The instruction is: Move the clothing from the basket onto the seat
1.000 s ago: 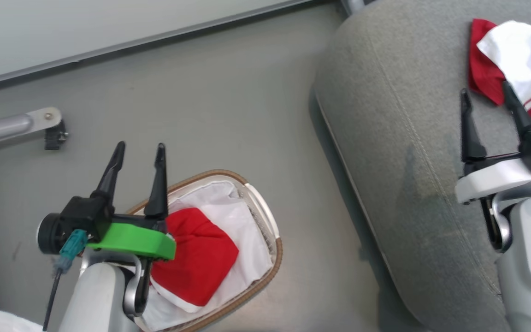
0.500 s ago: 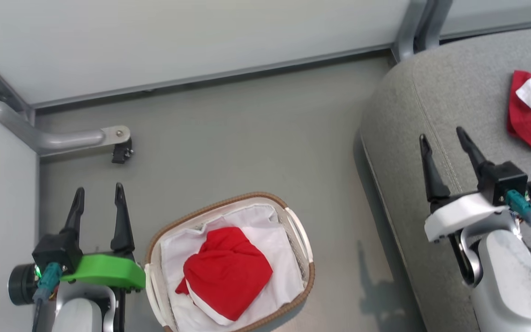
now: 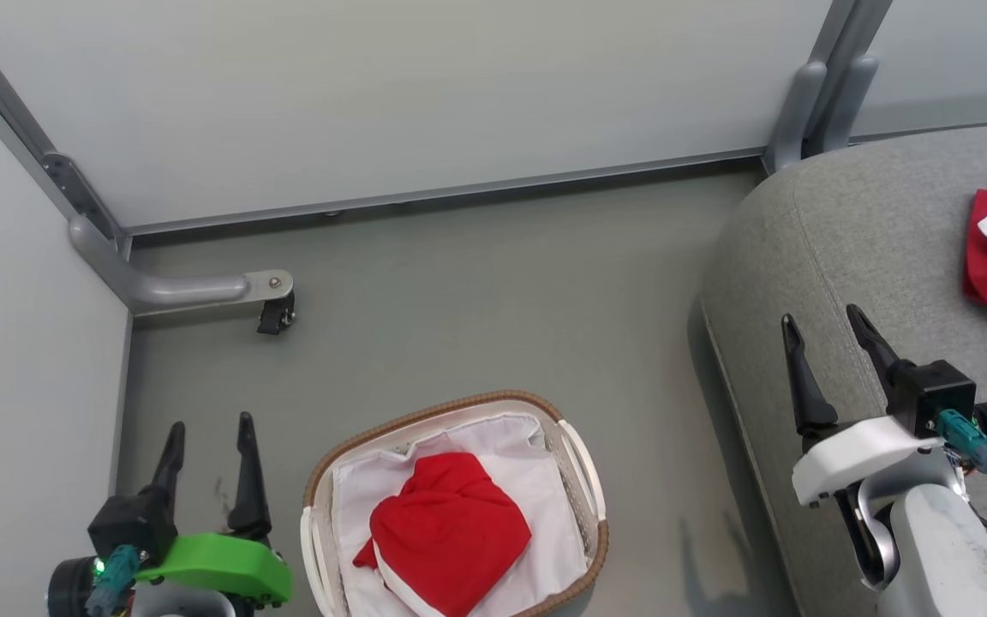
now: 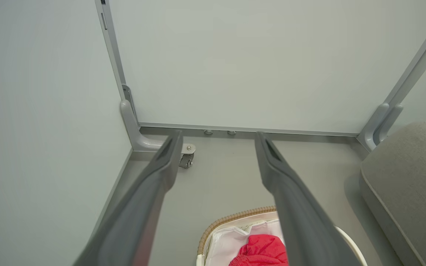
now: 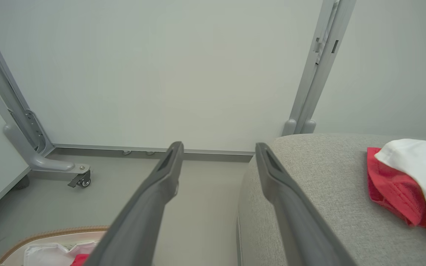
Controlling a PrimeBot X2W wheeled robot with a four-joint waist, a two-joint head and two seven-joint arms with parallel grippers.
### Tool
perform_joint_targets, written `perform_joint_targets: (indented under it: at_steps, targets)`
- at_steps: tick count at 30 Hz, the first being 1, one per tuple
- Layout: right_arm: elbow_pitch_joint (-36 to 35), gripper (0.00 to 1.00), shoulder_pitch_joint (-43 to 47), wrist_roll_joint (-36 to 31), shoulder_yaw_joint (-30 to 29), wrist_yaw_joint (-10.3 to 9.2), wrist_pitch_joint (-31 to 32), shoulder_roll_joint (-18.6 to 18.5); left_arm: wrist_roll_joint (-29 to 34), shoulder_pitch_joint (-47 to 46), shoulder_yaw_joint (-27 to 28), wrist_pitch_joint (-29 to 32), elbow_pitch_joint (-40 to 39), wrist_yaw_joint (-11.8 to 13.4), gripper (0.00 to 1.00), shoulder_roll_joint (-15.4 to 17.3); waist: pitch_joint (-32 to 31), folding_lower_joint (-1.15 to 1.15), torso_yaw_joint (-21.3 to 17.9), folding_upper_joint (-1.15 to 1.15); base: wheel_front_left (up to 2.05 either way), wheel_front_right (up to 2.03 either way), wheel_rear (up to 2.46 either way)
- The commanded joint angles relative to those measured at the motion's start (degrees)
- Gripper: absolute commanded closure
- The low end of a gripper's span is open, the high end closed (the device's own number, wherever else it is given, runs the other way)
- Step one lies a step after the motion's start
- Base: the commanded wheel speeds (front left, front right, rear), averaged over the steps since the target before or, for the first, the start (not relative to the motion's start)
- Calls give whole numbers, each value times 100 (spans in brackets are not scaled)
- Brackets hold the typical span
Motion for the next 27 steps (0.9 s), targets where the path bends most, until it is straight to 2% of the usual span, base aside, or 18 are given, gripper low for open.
perform_joint_targets:
  at_steps: [1, 14, 21, 27]
  targets:
    - [-61, 0, -76, 7, 9, -8, -13, -9, -93, -55, -62, 4, 39, -17, 0, 2, 179, 0, -64, 0, 0, 0, 0]
    - [-659, 0, -1089, 42, 401, -8, -13, 143, -269, -1554, -1070, 5, 908, -141, 0, 17, 1799, 0, -505, 0, 0, 0, 0]
    - [-980, 0, -1684, 162, 703, -8, -13, 200, -614, -2424, -1907, 5, 1757, -140, 0, 350, 2669, 0, -879, 0, 0, 0, 0]
    - [-1253, 0, -1950, 524, 983, -8, -13, 207, -883, -2977, -2570, 5, 2400, -141, 0, 653, 3261, 0, -1213, 0, 0, 0, 0]
